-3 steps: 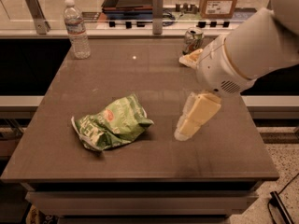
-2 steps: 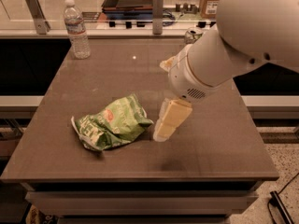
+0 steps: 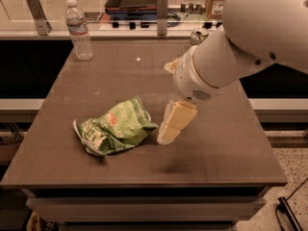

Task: Move green jalapeno chip bag near water bottle

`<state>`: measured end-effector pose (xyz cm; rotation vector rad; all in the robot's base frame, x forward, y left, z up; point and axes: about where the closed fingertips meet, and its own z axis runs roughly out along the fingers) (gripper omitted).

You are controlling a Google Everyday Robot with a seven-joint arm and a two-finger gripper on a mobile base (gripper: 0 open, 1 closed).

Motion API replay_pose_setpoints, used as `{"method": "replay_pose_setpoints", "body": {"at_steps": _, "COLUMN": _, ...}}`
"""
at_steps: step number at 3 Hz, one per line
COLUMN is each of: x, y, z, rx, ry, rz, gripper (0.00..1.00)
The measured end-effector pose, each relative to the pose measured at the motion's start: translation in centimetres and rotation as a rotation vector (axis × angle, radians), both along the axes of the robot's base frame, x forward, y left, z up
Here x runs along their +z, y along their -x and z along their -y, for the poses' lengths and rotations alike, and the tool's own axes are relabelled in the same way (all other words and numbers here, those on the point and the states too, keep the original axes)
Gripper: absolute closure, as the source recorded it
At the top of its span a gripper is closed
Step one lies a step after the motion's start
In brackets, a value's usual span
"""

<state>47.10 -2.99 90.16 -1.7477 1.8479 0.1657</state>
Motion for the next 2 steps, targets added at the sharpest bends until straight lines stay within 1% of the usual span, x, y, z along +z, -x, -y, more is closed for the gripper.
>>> {"method": "replay_pose_setpoints", "body": {"at_steps": 1, "x": -1.6, "y": -1.1, "z": -1.5, "rx": 0.024, "ry": -0.022, "rz": -0.028, "gripper": 0.00}}
{"method": "replay_pose_setpoints", "body": {"at_steps": 2, "x": -3.8, "y": -1.6, "z": -3.4, "rx": 0.048, "ry": -0.050, "rz": -0.062, "gripper": 0.00}}
